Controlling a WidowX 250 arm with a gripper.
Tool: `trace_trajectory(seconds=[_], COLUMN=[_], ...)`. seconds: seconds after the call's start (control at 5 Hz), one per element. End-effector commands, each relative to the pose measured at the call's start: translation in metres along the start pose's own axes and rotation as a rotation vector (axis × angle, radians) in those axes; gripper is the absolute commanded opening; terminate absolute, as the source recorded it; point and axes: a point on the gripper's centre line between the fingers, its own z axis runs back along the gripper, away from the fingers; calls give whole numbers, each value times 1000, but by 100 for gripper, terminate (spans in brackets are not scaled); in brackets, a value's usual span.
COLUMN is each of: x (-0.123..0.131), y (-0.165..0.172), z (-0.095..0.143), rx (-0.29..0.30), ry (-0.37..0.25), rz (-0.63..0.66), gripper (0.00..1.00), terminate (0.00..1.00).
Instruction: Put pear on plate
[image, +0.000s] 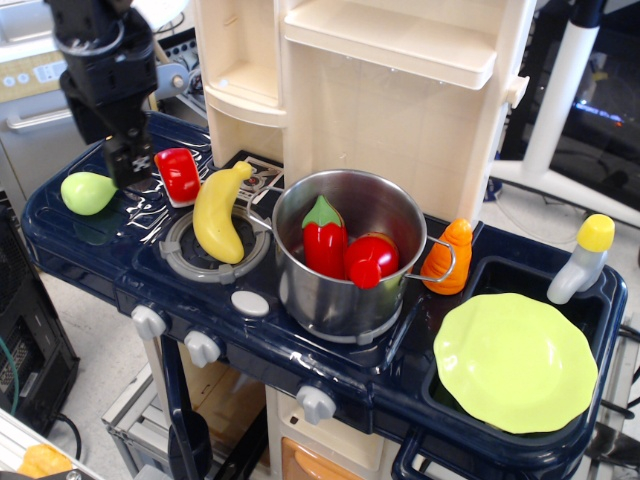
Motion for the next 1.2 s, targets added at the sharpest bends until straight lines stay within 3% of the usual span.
trace_trajectory(seconds=[0.0,0.4,0.6,0.8,1.0], x=[-5,-18,-16,-6,7], y=[30,43,32,14,-26], z=[-21,-47,-50,-26,22], rx=[10,-33,-55,-48,-25], ry=[-51,-61,-77,-81,-69], rz=[-33,-31,28,55,87], gripper=[100,100,0,0,0], terminate=[0,0,0,0,0])
